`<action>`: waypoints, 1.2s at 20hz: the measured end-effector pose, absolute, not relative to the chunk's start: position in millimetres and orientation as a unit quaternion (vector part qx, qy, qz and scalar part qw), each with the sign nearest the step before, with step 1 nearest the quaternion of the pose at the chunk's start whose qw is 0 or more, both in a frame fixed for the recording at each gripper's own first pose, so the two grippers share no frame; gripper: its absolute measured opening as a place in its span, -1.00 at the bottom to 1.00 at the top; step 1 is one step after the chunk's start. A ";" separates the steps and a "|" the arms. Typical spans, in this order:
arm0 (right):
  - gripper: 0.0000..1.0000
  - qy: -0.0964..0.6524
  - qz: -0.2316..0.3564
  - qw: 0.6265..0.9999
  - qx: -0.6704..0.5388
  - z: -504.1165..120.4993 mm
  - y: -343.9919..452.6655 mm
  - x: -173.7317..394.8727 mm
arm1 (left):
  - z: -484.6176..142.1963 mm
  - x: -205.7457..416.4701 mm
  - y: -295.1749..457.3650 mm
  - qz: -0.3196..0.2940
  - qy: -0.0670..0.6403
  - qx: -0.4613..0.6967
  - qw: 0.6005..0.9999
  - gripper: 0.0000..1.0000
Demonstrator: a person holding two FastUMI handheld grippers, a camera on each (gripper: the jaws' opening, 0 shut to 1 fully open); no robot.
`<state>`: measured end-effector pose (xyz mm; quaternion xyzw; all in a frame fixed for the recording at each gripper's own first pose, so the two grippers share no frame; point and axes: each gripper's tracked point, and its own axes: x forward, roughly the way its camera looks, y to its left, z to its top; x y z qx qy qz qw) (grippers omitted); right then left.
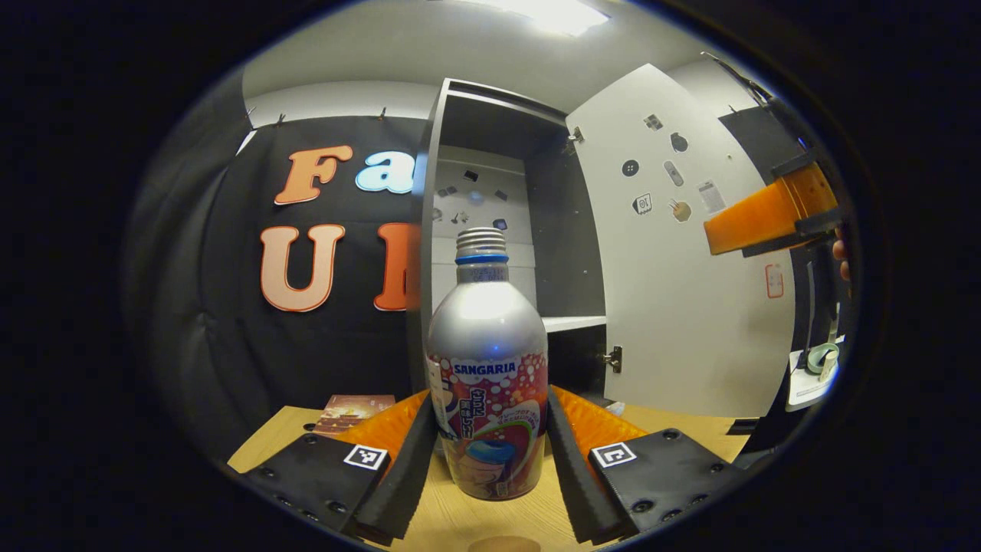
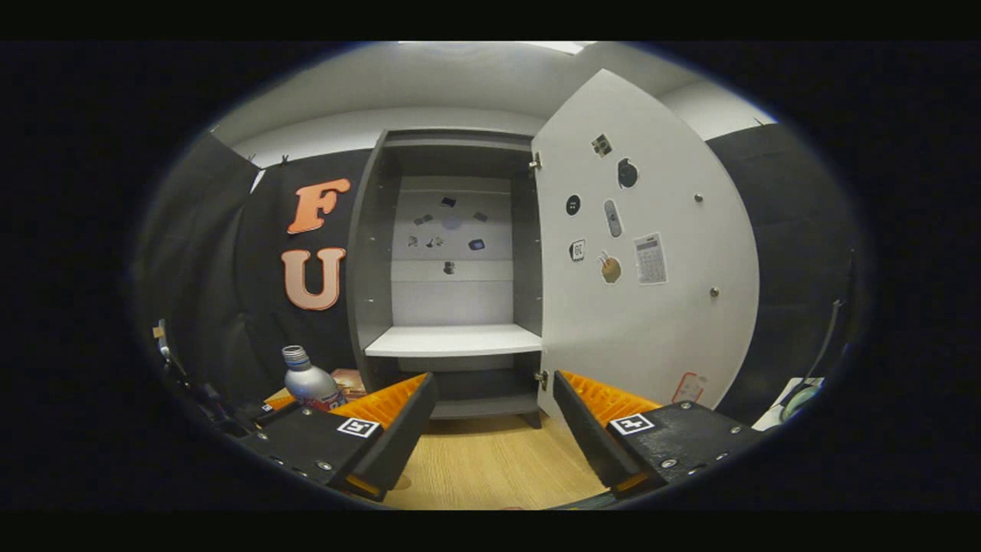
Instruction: Open the cabinet door with the right hand, grasp the bottle in the cabinet with the left hand and place it on the coaster, then close the cabinet door with the right hand.
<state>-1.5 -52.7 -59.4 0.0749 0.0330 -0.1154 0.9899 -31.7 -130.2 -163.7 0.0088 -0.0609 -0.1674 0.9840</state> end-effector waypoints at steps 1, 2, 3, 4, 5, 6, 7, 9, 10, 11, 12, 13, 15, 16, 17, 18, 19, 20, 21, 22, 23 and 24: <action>0.94 0.038 -0.112 0.990 0.072 -62.3 -52.3 -1.9 | -176.3 -34.2 -127.1 -0.161 -0.054 0.006 0.985 0.63; 0.87 0.042 -0.110 0.991 0.071 -65.8 -52.3 -3.5 | -190.3 -35.8 -125.8 -0.154 -0.046 0.004 0.987 0.63; 0.87 0.046 -0.104 0.991 0.071 -69.1 -50.9 -3.6 | -202.6 -39.2 -123.0 -0.146 -0.037 0.005 0.989 0.63; 0.87 0.048 -0.098 0.991 0.071 -72.4 -48.7 -4.9 | -215.9 -43.3 -118.1 -0.140 -0.030 0.005 0.990 0.64; 0.87 0.052 -0.092 0.992 0.068 -76.7 -47.5 -4.8 | -229.8 -46.6 -115.8 -0.135 -0.019 0.008 0.991 0.66; 0.87 0.057 -0.087 0.992 0.065 -81.9 -46.0 -6.5 | -241.6 -48.4 -115.9 -0.133 -0.011 0.010 0.991 0.64; 0.87 0.063 -0.082 0.993 0.063 -87.4 -44.6 -5.2 | -255.2 -50.0 -115.3 -0.130 -0.002 0.012 0.991 0.64; 0.87 0.074 -0.074 0.992 0.066 -98.2 -42.2 -7.0 | -282.7 -51.5 -113.1 -0.123 0.017 0.012 0.992 0.64; 0.87 0.080 -0.069 0.992 0.069 -102.7 -40.7 -8.9 | -294.3 -51.7 -113.5 -0.120 0.024 0.011 0.992 0.64; 0.87 0.085 -0.064 0.992 0.071 -107.0 -39.7 -10.9 | -304.4 -52.0 -112.0 -0.115 0.029 0.016 0.993 0.64; 0.87 0.092 -0.060 0.991 0.071 -111.8 -39.7 -9.9 | -313.9 -51.0 -113.4 -0.113 0.035 0.019 0.993 0.64; 0.87 0.100 -0.058 0.991 0.070 -117.0 -41.7 -10.0 | -321.0 -50.3 -114.4 -0.111 0.038 0.019 0.993 0.64; 0.87 0.110 -0.060 0.989 0.072 -127.2 -44.9 -17.3 | -331.2 -49.6 -118.6 -0.112 0.044 0.020 0.993 0.64; 0.87 0.114 -0.060 0.989 0.074 -130.6 -45.4 -19.6 | -335.0 -49.4 -119.3 -0.111 0.045 0.021 0.993 0.64; 0.87 0.117 -0.060 0.988 0.077 -133.5 -45.9 -22.6 | -339.5 -49.4 -120.9 -0.111 0.048 0.023 0.992 0.64; 0.87 0.118 -0.061 0.988 0.078 -134.7 -47.1 -25.2 | -342.9 -48.4 -121.3 -0.109 0.049 0.027 0.992 0.64; 0.87 0.119 -0.061 0.988 0.078 -135.9 -48.3 -25.8 | -344.5 -47.7 -121.7 -0.109 0.048 0.030 0.993 0.64; 0.87 0.120 -0.062 0.988 0.076 -136.7 -50.3 -27.7 | -347.4 -47.5 -122.5 -0.108 0.048 0.034 0.992 0.64; 0.87 0.120 -0.063 0.988 0.073 -137.7 -52.3 -29.2 | -349.5 -47.3 -123.3 -0.108 0.050 0.035 0.992 0.64; 0.87 0.121 -0.062 0.988 0.071 -138.3 -53.5 -31.3 | -350.4 -47.1 -122.9 -0.108 0.049 0.036 0.992 0.64; 0.87 0.123 -0.061 0.988 0.071 -140.2 -53.5 -31.3 | -352.3 -47.7 -122.3 -0.107 0.051 0.036 0.992 0.64; 0.87 0.124 -0.062 0.988 0.072 -141.7 -54.7 -33.1 | -355.2 -47.4 -122.0 -0.105 0.054 0.038 0.992 0.64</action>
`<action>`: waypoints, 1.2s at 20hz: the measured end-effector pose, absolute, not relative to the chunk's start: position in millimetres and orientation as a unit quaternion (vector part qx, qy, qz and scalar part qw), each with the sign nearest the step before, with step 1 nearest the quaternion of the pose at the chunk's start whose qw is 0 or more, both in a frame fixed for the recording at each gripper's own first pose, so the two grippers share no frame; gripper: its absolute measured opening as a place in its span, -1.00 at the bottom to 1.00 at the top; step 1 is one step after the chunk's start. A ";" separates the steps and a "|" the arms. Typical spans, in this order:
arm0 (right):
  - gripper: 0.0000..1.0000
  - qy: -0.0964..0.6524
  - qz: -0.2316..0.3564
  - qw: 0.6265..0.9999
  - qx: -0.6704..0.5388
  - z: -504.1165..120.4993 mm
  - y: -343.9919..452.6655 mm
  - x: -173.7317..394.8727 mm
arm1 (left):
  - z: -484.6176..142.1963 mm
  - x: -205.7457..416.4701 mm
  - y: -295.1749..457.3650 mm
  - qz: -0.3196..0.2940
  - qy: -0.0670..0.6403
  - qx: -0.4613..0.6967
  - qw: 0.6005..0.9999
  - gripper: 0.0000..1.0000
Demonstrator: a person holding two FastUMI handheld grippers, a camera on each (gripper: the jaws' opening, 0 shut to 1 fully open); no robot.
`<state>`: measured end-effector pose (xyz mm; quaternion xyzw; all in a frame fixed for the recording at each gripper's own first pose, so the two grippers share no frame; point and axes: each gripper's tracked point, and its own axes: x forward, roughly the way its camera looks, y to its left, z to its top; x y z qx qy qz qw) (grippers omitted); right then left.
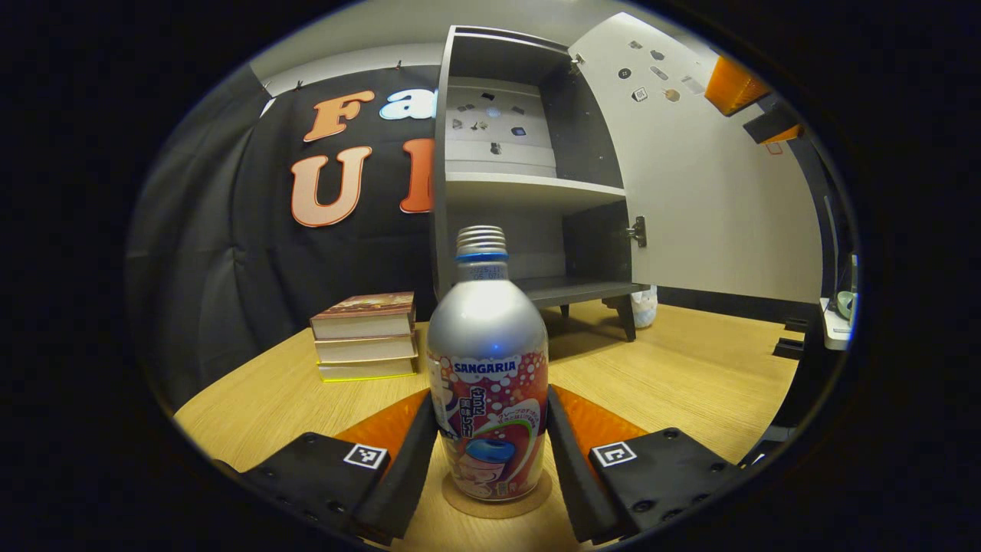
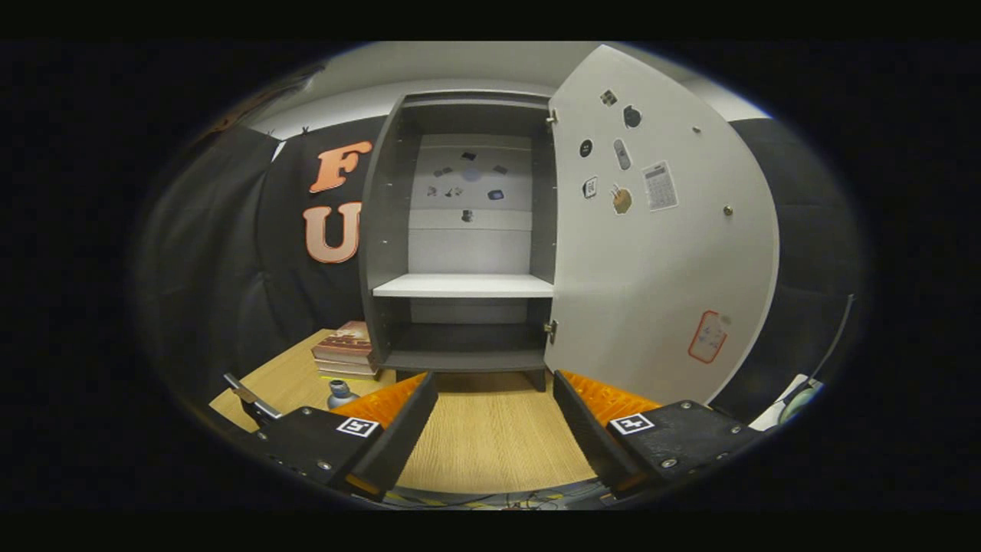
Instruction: Open the cabinet door with the right hand, grasp the bottle in the cabinet with the left hand and place it on the coaster, then close the cabinet door with the right hand.
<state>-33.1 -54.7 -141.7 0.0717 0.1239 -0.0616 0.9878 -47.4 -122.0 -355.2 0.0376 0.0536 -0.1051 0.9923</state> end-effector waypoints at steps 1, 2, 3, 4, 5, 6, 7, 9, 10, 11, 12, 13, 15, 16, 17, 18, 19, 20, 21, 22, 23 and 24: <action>0.87 0.125 -0.061 0.988 0.074 -142.6 -54.9 -33.2 | -357.8 -47.5 -120.8 -0.103 0.056 0.039 0.992 0.64; 0.88 0.125 -0.060 0.987 0.078 -144.2 -54.7 -33.4 | -359.2 -47.9 -119.6 -0.101 0.059 0.038 0.992 0.65; 0.87 0.125 -0.060 0.987 0.081 -144.5 -54.8 -34.3 | -358.0 -47.6 -117.4 -0.098 0.055 0.035 0.993 0.64; 0.87 0.126 -0.059 0.987 0.082 -145.4 -54.5 -35.1 | -359.1 -47.0 -117.7 -0.098 0.057 0.032 0.993 0.65; 0.87 0.128 -0.058 0.987 0.084 -146.8 -54.4 -35.7 | -360.1 -45.2 -117.4 -0.097 0.060 0.031 0.993 0.67; 0.88 0.129 -0.057 0.986 0.085 -148.3 -53.5 -37.2 | -360.9 -44.9 -118.4 -0.097 0.064 0.031 0.993 0.68; 0.87 0.130 -0.055 0.986 0.088 -148.6 -52.4 -37.9 | -361.5 -44.9 -119.4 -0.098 0.068 0.032 0.992 0.70; 0.87 0.131 -0.052 0.986 0.089 -149.7 -49.7 -38.5 | -363.0 -45.7 -120.0 -0.100 0.071 0.033 0.992 0.73; 0.87 0.132 -0.052 0.986 0.088 -150.0 -48.6 -38.2 | -362.6 -46.7 -119.9 -0.100 0.072 0.035 0.992 0.73; 0.87 0.132 -0.051 0.986 0.087 -150.5 -48.7 -38.4 | -361.7 -47.8 -121.0 -0.103 0.071 0.037 0.991 0.73; 0.87 0.133 -0.051 0.986 0.086 -150.6 -49.1 -40.8 | -362.1 -48.7 -122.2 -0.104 0.071 0.037 0.991 0.73; 0.87 0.133 -0.050 0.986 0.086 -151.3 -48.5 -41.2 | -361.2 -49.8 -122.5 -0.103 0.072 0.038 0.991 0.73; 0.80 0.135 -0.051 0.986 0.088 -152.5 -47.6 -41.9 | -363.4 -50.1 -121.9 -0.102 0.073 0.042 0.991 0.75; 0.88 0.136 -0.051 0.986 0.088 -152.6 -47.5 -43.5 | -362.9 -51.0 -121.7 -0.103 0.072 0.042 0.991 0.75; 0.87 0.137 -0.051 0.985 0.088 -153.1 -47.6 -44.7 | -362.3 -51.2 -121.0 -0.103 0.073 0.042 0.991 0.75; 0.87 0.138 -0.053 0.985 0.088 -154.1 -47.9 -46.8 | -362.6 -49.8 -122.2 -0.105 0.073 0.044 0.991 0.75; 0.88 0.139 -0.053 0.985 0.089 -153.7 -47.0 -46.6 | -361.6 -49.3 -123.0 -0.108 0.073 0.045 0.990 0.75; 0.88 0.139 -0.055 0.985 0.091 -153.1 -45.3 -46.0 | -360.1 -48.8 -123.7 -0.112 0.072 0.047 0.990 0.75; 0.87 0.138 -0.056 0.984 0.093 -151.7 -45.1 -45.0 | -359.7 -47.6 -124.4 -0.115 0.072 0.050 0.989 0.78; 0.87 0.138 -0.057 0.984 0.094 -150.7 -43.5 -45.7 | -357.9 -46.9 -124.8 -0.118 0.071 0.053 0.989 0.86; 0.87 0.136 -0.059 0.984 0.094 -149.1 -43.1 -46.1 | -354.4 -46.1 -123.9 -0.121 0.069 0.055 0.989 0.92; 0.87 0.135 -0.061 0.984 0.094 -147.5 -41.0 -45.2 | -351.7 -44.3 -122.5 -0.123 0.066 0.057 0.989 0.92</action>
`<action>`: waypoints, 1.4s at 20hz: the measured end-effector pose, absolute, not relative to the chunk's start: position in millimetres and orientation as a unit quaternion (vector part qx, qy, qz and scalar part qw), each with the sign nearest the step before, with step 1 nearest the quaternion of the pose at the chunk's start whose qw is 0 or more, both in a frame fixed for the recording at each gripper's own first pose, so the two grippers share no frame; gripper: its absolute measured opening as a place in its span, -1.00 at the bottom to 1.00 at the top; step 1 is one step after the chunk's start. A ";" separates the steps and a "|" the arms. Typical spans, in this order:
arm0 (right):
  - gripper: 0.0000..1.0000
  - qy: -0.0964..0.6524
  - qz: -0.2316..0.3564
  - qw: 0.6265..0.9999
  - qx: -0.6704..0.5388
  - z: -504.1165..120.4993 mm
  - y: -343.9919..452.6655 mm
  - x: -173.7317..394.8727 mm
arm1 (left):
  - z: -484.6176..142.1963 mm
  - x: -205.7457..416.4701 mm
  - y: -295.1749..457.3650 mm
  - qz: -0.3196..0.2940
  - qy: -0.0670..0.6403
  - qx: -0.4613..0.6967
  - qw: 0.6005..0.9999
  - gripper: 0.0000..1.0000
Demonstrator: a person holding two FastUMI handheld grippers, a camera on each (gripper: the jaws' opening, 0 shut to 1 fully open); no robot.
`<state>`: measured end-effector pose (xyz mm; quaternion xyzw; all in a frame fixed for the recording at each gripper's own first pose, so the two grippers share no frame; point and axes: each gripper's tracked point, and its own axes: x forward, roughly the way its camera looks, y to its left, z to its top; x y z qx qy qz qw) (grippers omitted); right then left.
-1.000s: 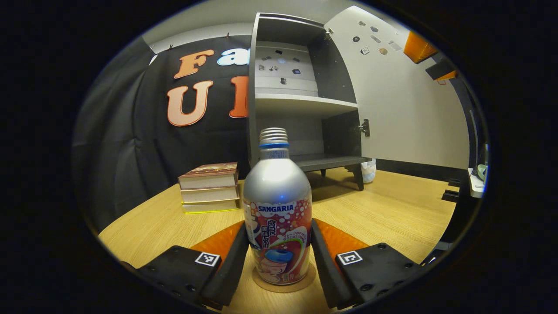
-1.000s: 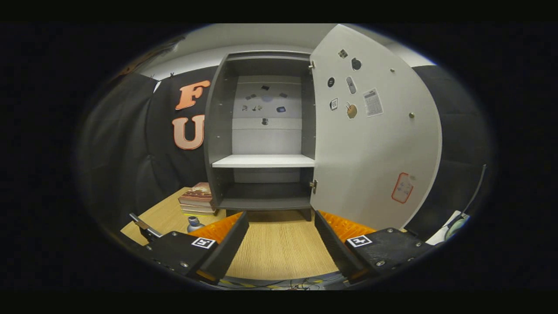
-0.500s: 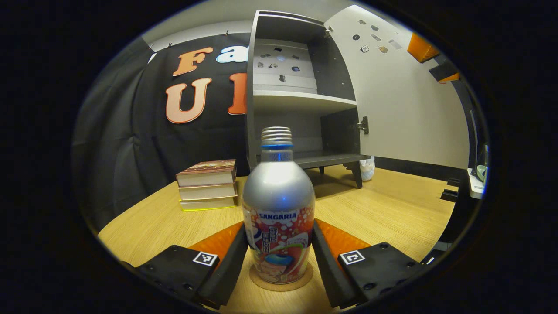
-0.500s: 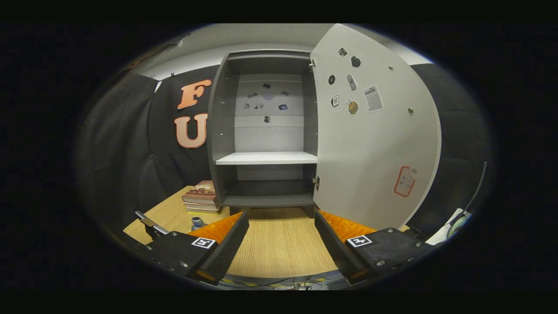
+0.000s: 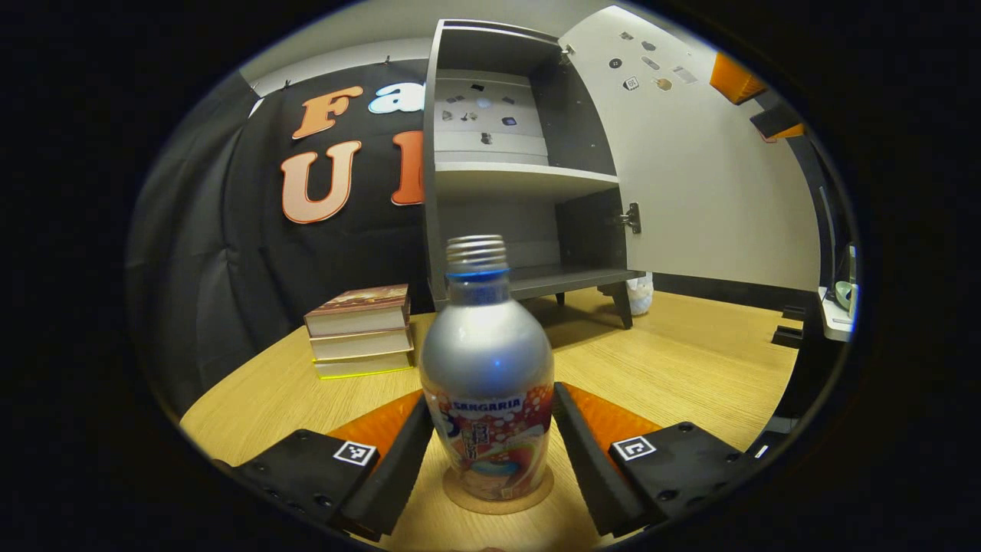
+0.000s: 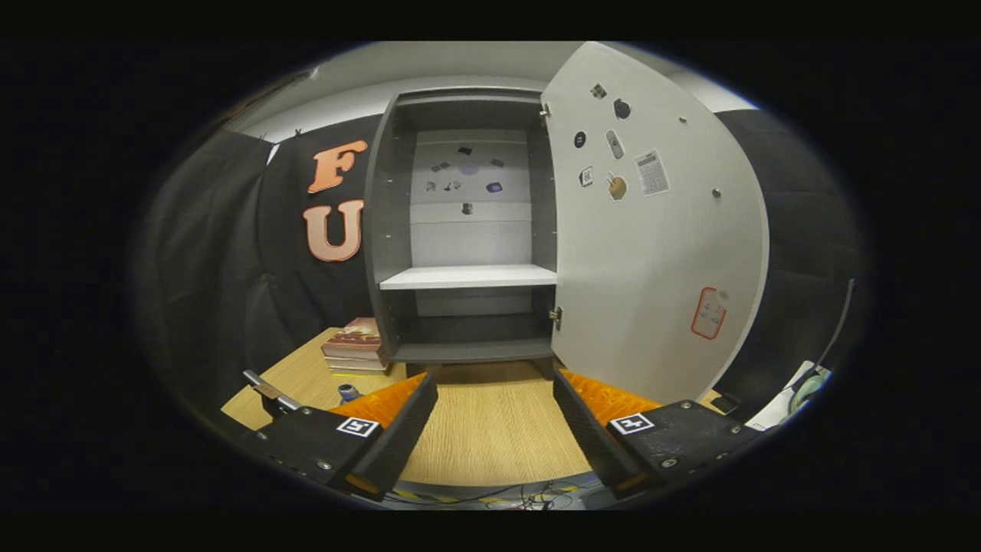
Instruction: Open the cabinet door with the right hand, grasp the bottle in the cabinet with the left hand and place it on the coaster, then close the cabinet door with the right hand.
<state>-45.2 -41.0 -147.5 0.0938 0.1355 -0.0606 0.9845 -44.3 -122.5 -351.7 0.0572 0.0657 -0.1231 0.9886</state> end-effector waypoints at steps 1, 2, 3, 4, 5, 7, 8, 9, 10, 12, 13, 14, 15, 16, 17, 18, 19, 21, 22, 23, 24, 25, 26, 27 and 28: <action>0.87 0.134 -0.063 0.985 0.093 -145.4 -40.0 -44.0 | -348.0 -41.6 -122.0 -0.125 0.065 0.058 0.988 0.92; 0.87 0.132 -0.065 0.985 0.092 -142.4 -39.8 -44.2 | -343.5 -38.8 -120.6 -0.126 0.063 0.057 0.988 0.92; 0.87 0.129 -0.067 0.985 0.092 -139.0 -38.8 -42.9 | -337.8 -35.3 -120.6 -0.130 0.060 0.052 0.988 0.92; 0.87 0.126 -0.070 0.985 0.092 -135.4 -37.8 -42.4 | -331.7 -32.0 -121.0 -0.134 0.058 0.049 0.988 0.92; 0.87 0.122 -0.074 0.986 0.092 -130.7 -37.8 -40.9 | -325.7 -28.6 -122.1 -0.138 0.059 0.048 0.988 0.93; 0.87 0.111 -0.084 0.986 0.090 -120.8 -40.4 -40.0 | -310.2 -21.9 -123.7 -0.143 0.051 0.043 0.987 0.93; 0.87 0.106 -0.089 0.987 0.088 -116.7 -41.1 -40.6 | -301.4 -20.0 -123.8 -0.146 0.047 0.037 0.987 0.92; 0.87 0.100 -0.093 0.987 0.087 -112.0 -43.1 -41.3 | -291.8 -19.0 -124.7 -0.149 0.042 0.033 0.987 0.92; 0.87 0.095 -0.096 0.987 0.085 -108.0 -44.5 -43.7 | -280.4 -17.3 -126.1 -0.150 0.035 0.030 0.988 0.92; 0.87 0.093 -0.100 0.987 0.079 -102.6 -49.6 -49.0 | -257.2 -15.3 -126.7 -0.148 0.025 0.028 0.988 0.92; 0.87 0.092 -0.100 0.988 0.075 -100.1 -53.3 -50.6 | -245.1 -15.5 -127.3 -0.147 0.022 0.025 0.989 0.93; 0.87 0.088 -0.098 0.989 0.072 -97.5 -56.8 -53.4 | -232.7 -15.6 -127.9 -0.144 0.017 0.021 0.989 0.92; 0.80 0.085 -0.095 0.989 0.068 -94.7 -60.2 -55.7 | -220.5 -16.5 -128.4 -0.142 0.013 0.015 0.990 0.86; 0.87 0.083 -0.092 0.990 0.064 -93.1 -64.6 -59.8 | -207.7 -17.9 -129.9 -0.138 0.009 0.012 0.990 0.86; 0.87 0.082 -0.088 0.991 0.061 -91.7 -69.1 -63.4 | -194.7 -20.4 -127.8 -0.130 0.006 0.011 0.991 0.92; 0.94 0.080 -0.086 0.991 0.058 -89.4 -74.0 -67.3 | -184.5 -22.0 -129.5 -0.124 0.005 0.010 0.992 0.92; 0.87 0.077 -0.086 0.992 0.057 -86.2 -81.1 -69.7 | -172.8 -25.4 -131.4 -0.121 0.003 0.007 0.993 0.93; 0.87 0.066 -0.087 0.992 0.061 -79.2 -95.8 -77.0 | -152.3 -31.9 -136.6 -0.117 0.006 0.004 0.993 0.93; 0.87 0.060 -0.090 0.992 0.064 -76.1 -103.8 -80.6 | -140.6 -34.9 -139.5 -0.115 0.003 0.003 0.993 0.92; 0.87 0.055 -0.092 0.992 0.069 -74.0 -111.7 -83.7 | -130.3 -39.1 -141.1 -0.114 0.003 0.002 0.993 0.93; 0.87 0.050 -0.095 0.992 0.073 -71.0 -120.5 -89.0 | -120.0 -43.2 -144.4 -0.113 0.001 0.003 0.994 0.93; 0.87 0.045 -0.096 0.991 0.076 -68.2 -128.1 -91.9 | -110.2 -46.4 -146.2 -0.109 -0.001 0.006 0.994 0.93; 0.88 0.041 -0.098 0.991 0.076 -65.6 -136.4 -97.6 | -103.3 -48.9 -147.5 -0.105 -0.001 0.010 0.994 0.93; 0.79 0.038 -0.103 0.991 0.074 -63.8 -146.4 -102.8 | -96.4 -52.2 -150.4 -0.105 -0.001 0.011 0.994 0.92; 0.87 0.034 -0.109 0.991 0.070 -62.0 -156.4 -109.2 | -89.9 -55.0 -153.2 -0.104 -0.002 0.012 0.994 0.93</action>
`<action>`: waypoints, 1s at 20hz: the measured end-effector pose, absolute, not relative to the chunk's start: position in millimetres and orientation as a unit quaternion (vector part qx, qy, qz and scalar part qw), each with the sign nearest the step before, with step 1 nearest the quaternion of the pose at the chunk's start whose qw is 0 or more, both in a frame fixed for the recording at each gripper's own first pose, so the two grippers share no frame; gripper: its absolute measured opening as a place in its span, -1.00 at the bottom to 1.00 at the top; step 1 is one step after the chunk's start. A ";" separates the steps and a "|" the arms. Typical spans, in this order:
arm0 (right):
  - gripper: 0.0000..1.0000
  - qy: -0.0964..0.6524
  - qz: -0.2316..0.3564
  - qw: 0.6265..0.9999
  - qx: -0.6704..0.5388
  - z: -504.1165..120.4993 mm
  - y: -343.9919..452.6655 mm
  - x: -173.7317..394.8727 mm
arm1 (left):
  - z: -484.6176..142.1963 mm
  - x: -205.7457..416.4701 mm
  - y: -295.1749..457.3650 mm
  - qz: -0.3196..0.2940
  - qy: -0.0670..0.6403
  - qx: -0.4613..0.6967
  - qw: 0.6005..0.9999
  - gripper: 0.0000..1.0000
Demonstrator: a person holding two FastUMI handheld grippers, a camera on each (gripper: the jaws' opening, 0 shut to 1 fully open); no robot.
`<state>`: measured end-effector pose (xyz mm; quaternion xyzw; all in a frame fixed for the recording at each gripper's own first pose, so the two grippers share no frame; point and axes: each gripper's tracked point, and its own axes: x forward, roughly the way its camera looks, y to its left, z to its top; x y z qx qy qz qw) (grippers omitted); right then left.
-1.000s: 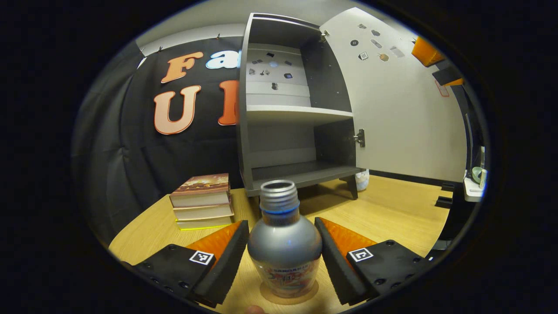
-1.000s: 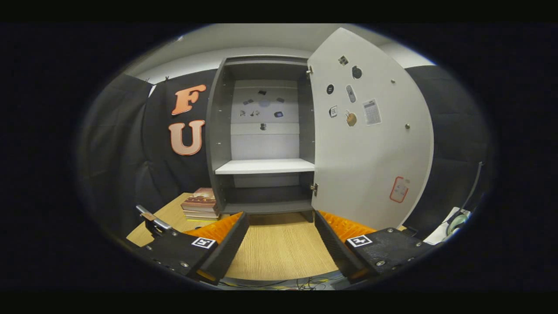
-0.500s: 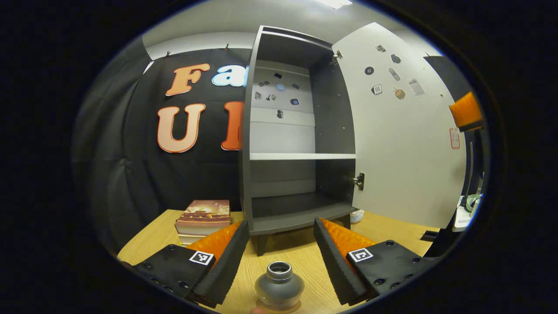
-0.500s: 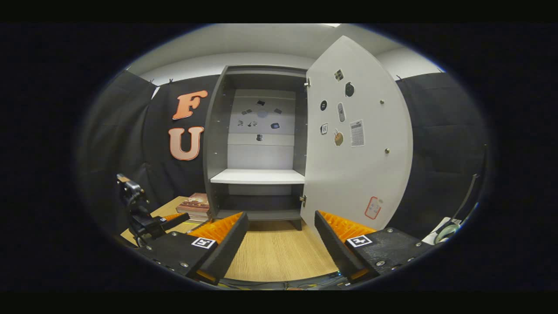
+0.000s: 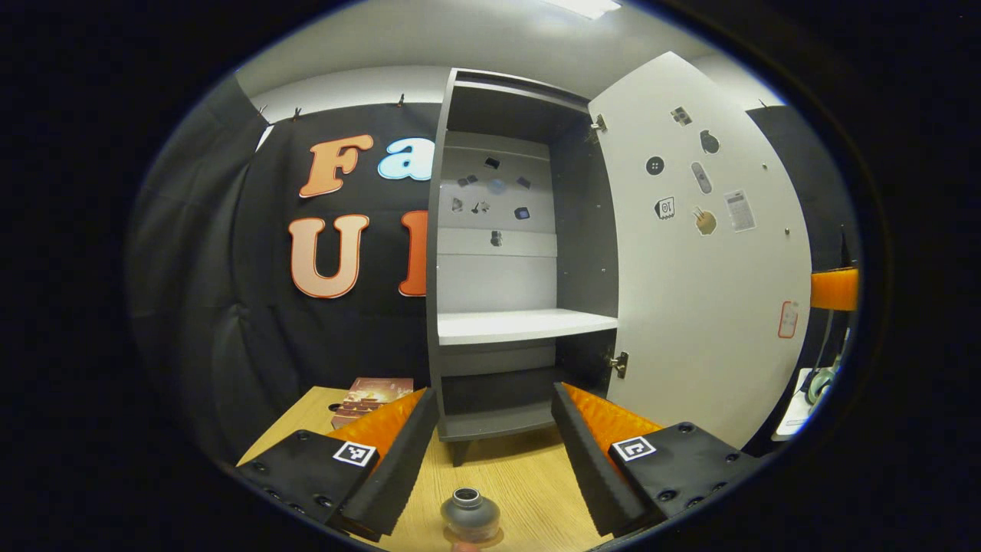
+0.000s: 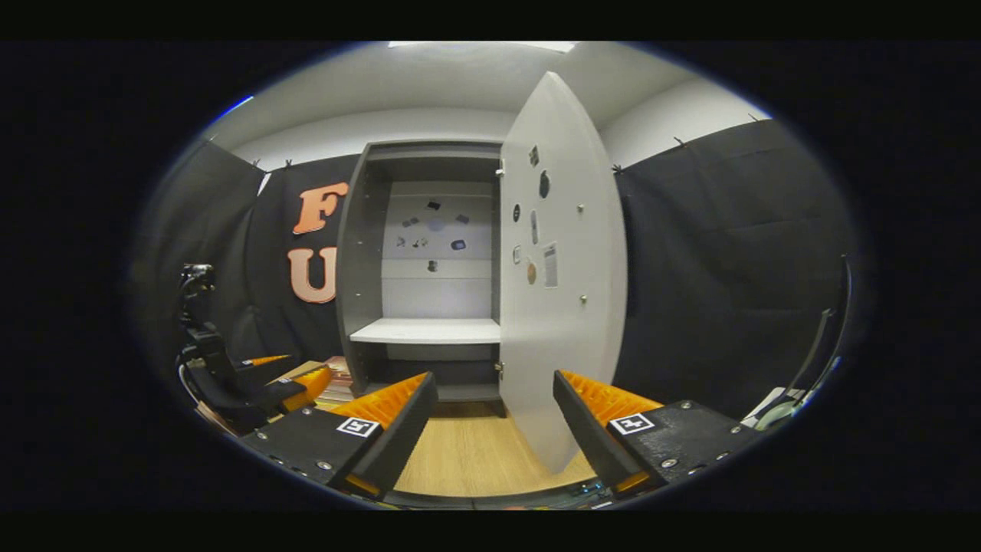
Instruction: Open the cabinet door with the right hand, grasp the bottle in the cabinet with the left hand and place it on the coaster, then close the cabinet door with the right hand.
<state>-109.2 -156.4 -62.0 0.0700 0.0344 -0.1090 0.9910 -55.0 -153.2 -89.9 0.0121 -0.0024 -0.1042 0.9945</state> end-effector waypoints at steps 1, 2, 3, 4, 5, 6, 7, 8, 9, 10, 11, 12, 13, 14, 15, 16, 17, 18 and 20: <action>0.87 0.030 -0.118 0.990 0.066 -59.6 -167.9 -114.6 | -82.5 -58.6 -155.0 -0.102 -0.003 0.014 0.995 0.93; 0.88 0.026 -0.129 0.989 0.061 -58.1 -179.7 -120.9 | -76.6 -61.8 -157.5 -0.101 -0.005 0.016 0.995 0.92; 0.87 0.025 -0.145 0.988 0.054 -57.8 -195.1 -125.1 | -70.9 -64.6 -159.7 -0.100 -0.007 0.018 0.995 0.92; 0.87 0.023 -0.162 0.985 0.046 -56.8 -210.5 -130.9 | -67.7 -67.0 -162.0 -0.101 -0.006 0.018 0.995 0.92; 0.87 0.021 -0.180 0.983 0.038 -54.9 -227.8 -134.3 | -63.2 -70.5 -164.2 -0.102 -0.006 0.013 0.995 0.99; 0.79 0.024 -0.197 0.980 0.030 -53.6 -244.8 -136.5 | -60.4 -72.1 -165.5 -0.101 -0.006 0.008 0.995 0.92; 0.87 0.027 -0.210 0.977 0.026 -52.3 -260.8 -132.2 | -57.9 -74.5 -165.0 -0.099 -0.005 0.004 0.995 0.92; 0.87 0.031 -0.221 0.974 0.025 -51.7 -274.9 -130.8 | -55.9 -75.7 -162.5 -0.094 -0.005 0.002 0.996 0.92; 0.87 0.032 -0.226 0.973 0.025 -49.6 -287.8 -128.1 | -53.7 -77.2 -159.6 -0.090 -0.005 0.000 0.996 0.93; 0.88 0.032 -0.230 0.972 0.027 -48.0 -298.1 -125.5 | -53.1 -77.7 -157.3 -0.085 -0.004 -0.003 0.996 0.97; 0.88 0.032 -0.226 0.973 0.031 -46.8 -304.1 -120.3 | -51.9 -78.3 -153.0 -0.080 -0.002 -0.005 0.997 0.92; 0.88 0.031 -0.217 0.975 0.036 -45.7 -304.9 -115.6 | -50.1 -78.3 -149.0 -0.075 -0.002 -0.005 0.997 0.92; 0.87 0.028 -0.205 0.977 0.041 -39.9 -302.2 -102.7 | -48.0 -79.0 -144.3 -0.068 -0.002 -0.003 0.998 0.93; 0.88 0.026 -0.195 0.980 0.043 -37.2 -300.0 -97.0 | -46.0 -79.5 -140.1 -0.062 -0.003 0.001 0.998 0.93; 0.80 0.024 -0.185 0.982 0.043 -34.7 -298.0 -91.7 | -43.7 -79.8 -136.2 -0.058 -0.004 0.006 0.998 0.92; 0.87 0.022 -0.167 0.985 0.047 -31.8 -291.6 -87.7 | -41.7 -79.5 -132.0 -0.052 -0.004 0.010 0.999 0.92; 0.88 0.023 -0.155 0.986 0.053 -29.0 -286.5 -84.4 | -39.3 -80.2 -128.0 -0.048 -0.005 0.012 0.999 0.92; 0.84 0.020 -0.145 0.988 0.058 -25.3 -280.4 -85.4 | -37.0 -81.5 -123.9 -0.043 -0.006 0.012 0.999 0.93; 0.77 0.021 -0.109 0.990 0.091 -21.6 -265.8 -82.6 | -34.7 -83.9 -115.3 -0.033 -0.006 0.008 0.999 0.92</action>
